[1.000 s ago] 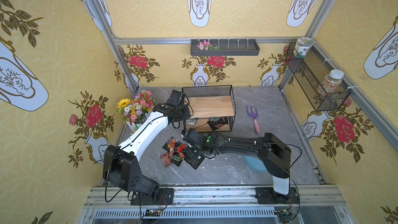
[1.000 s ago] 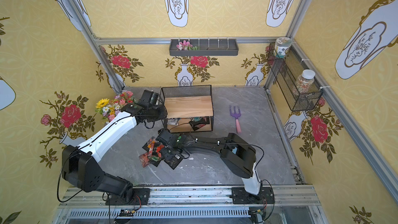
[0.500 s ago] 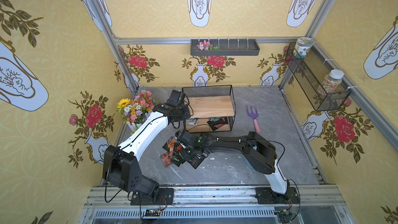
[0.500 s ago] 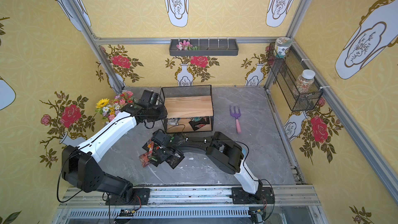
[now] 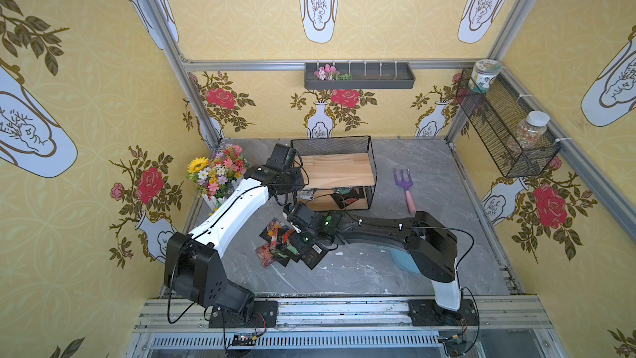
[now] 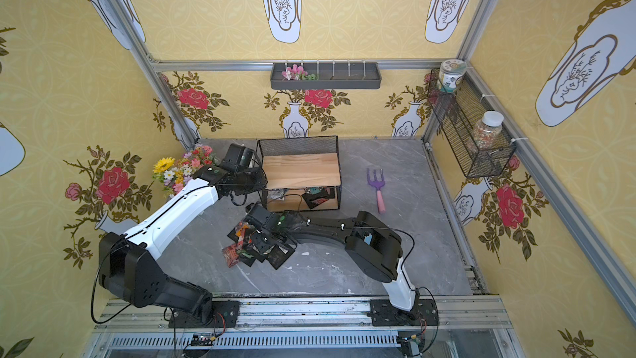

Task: Remove the tea bags from the shelf
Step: Place the tea bag at the center of the board, then pick up the tea bag from the shelf.

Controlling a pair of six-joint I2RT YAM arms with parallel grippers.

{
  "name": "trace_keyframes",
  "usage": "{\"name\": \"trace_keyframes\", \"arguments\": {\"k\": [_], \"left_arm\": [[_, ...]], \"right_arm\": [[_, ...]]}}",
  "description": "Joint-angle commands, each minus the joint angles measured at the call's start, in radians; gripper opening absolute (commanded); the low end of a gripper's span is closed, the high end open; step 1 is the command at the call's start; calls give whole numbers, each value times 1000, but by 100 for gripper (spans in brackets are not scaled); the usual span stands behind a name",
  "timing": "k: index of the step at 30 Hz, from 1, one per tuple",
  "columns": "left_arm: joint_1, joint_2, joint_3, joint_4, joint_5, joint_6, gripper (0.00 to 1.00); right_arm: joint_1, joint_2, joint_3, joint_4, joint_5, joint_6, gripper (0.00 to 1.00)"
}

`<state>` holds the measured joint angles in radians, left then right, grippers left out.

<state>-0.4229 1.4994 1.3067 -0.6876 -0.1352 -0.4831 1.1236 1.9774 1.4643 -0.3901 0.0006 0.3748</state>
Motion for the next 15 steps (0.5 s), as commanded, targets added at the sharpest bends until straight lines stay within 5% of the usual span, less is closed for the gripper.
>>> {"name": "trace_keyframes", "arguments": {"k": [1, 7, 15], "left_arm": [[-1, 3, -3, 10, 25, -5, 43], [-2, 6, -1, 10, 26, -8, 43], [-3, 10, 13, 3, 28, -9, 43]], "right_arm": [[3, -43, -23, 23, 23, 22, 53], [-15, -209, -166, 62, 88, 125, 53], [-125, -495, -421, 151, 129, 432, 53]]}}
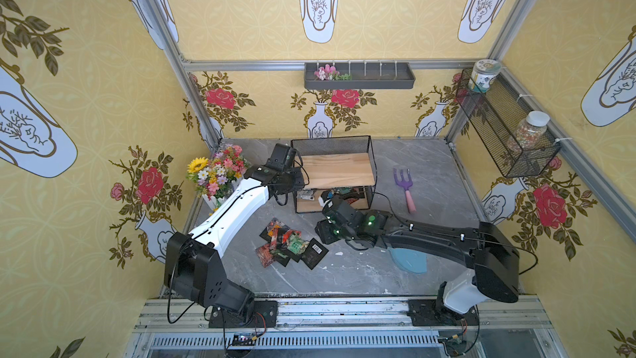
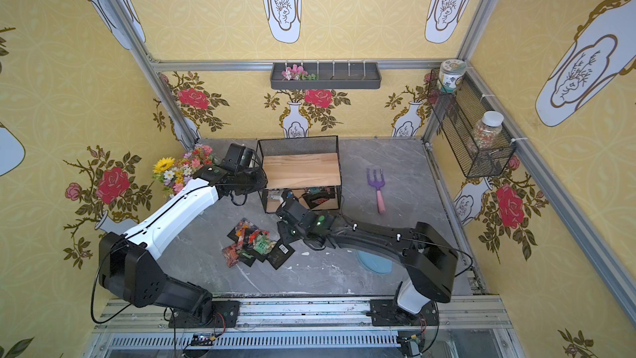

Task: Remove the tea bags from the shelf
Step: Pick up the tea bag from the shelf.

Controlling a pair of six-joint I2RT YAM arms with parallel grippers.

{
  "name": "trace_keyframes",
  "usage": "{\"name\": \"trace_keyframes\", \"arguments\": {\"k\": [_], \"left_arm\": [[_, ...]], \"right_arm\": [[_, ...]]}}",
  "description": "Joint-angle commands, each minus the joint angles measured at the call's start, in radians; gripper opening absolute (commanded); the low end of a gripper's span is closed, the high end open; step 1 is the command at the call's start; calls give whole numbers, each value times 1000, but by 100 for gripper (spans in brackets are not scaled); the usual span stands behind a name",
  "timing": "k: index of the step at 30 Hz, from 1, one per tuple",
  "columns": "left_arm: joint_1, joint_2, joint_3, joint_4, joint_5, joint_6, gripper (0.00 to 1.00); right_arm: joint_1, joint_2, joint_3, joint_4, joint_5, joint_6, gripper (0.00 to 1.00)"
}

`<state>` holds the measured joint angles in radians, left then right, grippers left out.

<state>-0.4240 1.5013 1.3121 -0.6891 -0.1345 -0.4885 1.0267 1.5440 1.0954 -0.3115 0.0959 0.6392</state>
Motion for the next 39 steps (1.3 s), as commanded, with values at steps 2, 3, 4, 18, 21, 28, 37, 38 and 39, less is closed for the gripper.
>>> {"name": "trace_keyframes", "arguments": {"k": [2, 3, 4, 18, 21, 28, 37, 38, 39], "left_arm": [[-3, 9, 6, 5, 28, -5, 43], [-3, 9, 4, 4, 28, -7, 43], [-4, 9, 2, 4, 28, -8, 43], [-5, 11, 10, 9, 33, -9, 43], [-5, 12, 9, 7, 38, -9, 43], [-5, 13, 10, 7, 38, -8, 43], [-5, 13, 12, 6, 37, -4, 43], [-5, 13, 11, 6, 36, -4, 43], [-5, 11, 9, 6, 36, -2, 43]], "right_arm": [[-66, -115, -119, 117, 37, 279, 53], [-85, -138, -156, 149, 36, 335, 53], [-100, -154, -184, 175, 39, 387, 53], [-173, 65, -362, 716, 239, 1037, 47], [-202, 179, -357, 879, 234, 1079, 45], [-170, 335, -208, 908, 177, 1047, 47], [-149, 496, -128, 1000, 162, 1106, 47], [-149, 517, -117, 1023, 163, 1110, 47], [-151, 532, -101, 1036, 162, 1112, 47]]}}
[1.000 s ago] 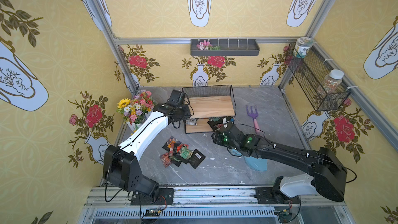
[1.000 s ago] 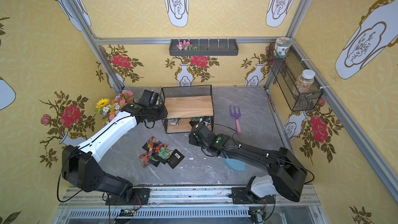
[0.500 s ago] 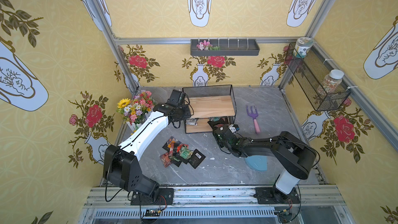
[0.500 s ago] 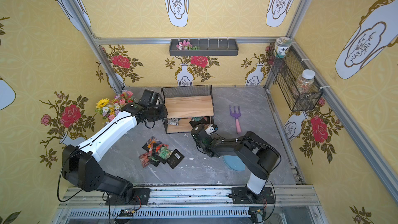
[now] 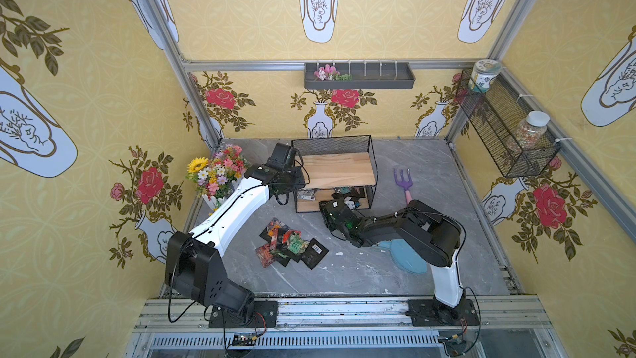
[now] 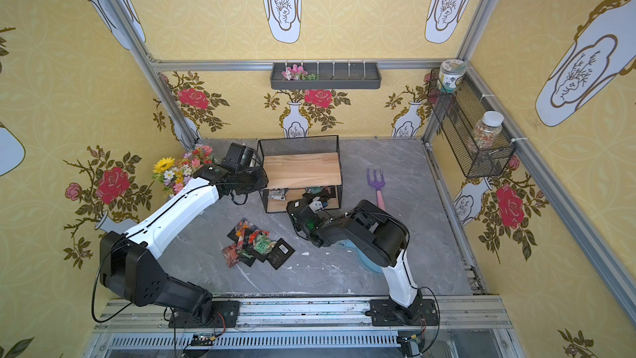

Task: Remove the tea bags from the shelf
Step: Pick up the tea bag from the shelf.

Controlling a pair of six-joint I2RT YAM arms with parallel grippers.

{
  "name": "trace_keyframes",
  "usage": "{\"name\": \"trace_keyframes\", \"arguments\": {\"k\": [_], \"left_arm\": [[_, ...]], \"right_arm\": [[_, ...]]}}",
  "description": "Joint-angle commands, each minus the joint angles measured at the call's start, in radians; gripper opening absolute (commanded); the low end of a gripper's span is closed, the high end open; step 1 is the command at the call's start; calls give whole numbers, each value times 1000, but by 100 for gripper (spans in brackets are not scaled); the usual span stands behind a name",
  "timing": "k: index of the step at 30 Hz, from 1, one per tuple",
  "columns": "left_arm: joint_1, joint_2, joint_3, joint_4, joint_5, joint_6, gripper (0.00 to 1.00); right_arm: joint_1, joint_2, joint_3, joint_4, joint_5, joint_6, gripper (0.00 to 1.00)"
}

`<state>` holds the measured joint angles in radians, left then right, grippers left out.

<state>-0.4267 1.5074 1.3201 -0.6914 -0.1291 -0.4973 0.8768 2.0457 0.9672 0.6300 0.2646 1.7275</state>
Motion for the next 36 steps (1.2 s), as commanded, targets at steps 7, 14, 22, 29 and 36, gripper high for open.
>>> {"name": "trace_keyframes", "arguments": {"k": [7, 14, 22, 29, 36], "left_arm": [[-3, 4, -4, 9, 31, 11, 43], [-1, 14, 13, 9, 31, 13, 43], [-3, 15, 14, 5, 28, 11, 42], [-2, 11, 10, 4, 31, 12, 42], [-1, 11, 12, 3, 32, 15, 42]], "right_arm": [[9, 52, 74, 104, -18, 26, 46], [20, -6, 31, 113, -12, 41, 46], [-21, 70, 95, 127, -18, 39, 47], [-48, 136, 168, 118, -24, 32, 47], [-47, 169, 187, 84, -22, 47, 48]]}}
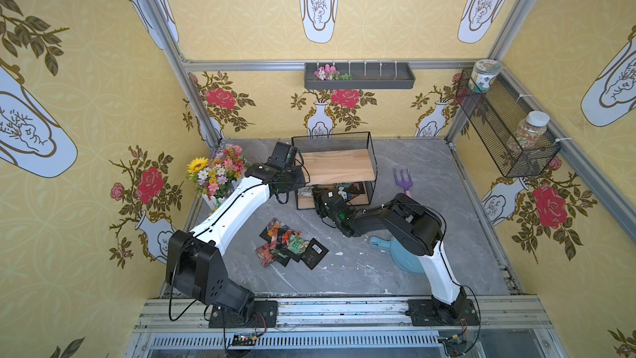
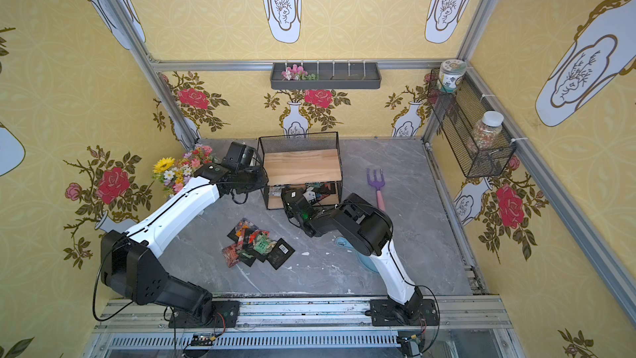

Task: Remove the tea bags from the shelf
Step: Pick up the tea bag from the shelf.

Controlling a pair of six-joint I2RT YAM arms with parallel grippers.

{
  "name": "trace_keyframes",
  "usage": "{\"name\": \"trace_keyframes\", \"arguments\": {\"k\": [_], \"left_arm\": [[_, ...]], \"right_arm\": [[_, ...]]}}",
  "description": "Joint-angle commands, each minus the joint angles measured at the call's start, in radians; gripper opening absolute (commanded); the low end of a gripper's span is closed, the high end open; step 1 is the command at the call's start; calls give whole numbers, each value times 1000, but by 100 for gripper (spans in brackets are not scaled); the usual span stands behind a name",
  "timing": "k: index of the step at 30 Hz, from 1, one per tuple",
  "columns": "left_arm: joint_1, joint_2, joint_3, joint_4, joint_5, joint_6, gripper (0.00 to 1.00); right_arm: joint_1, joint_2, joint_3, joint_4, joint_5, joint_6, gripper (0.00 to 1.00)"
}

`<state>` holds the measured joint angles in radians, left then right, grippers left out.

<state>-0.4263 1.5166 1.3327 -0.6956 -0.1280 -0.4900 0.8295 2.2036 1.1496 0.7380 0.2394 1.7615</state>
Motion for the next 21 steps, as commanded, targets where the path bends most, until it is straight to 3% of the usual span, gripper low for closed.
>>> {"name": "trace_keyframes", "arguments": {"k": [1, 8, 21], "left_arm": [[-3, 2, -1, 8, 31, 8, 42], [-2, 2, -4, 10, 34, 6, 42], [-3, 1, -5, 8, 32, 12, 42]], "right_arm": [[0, 14, 8, -34, 3, 14, 48], [3, 53, 55, -81, 8, 32, 45], [-8, 46, 42, -60, 6, 57, 9]]}}
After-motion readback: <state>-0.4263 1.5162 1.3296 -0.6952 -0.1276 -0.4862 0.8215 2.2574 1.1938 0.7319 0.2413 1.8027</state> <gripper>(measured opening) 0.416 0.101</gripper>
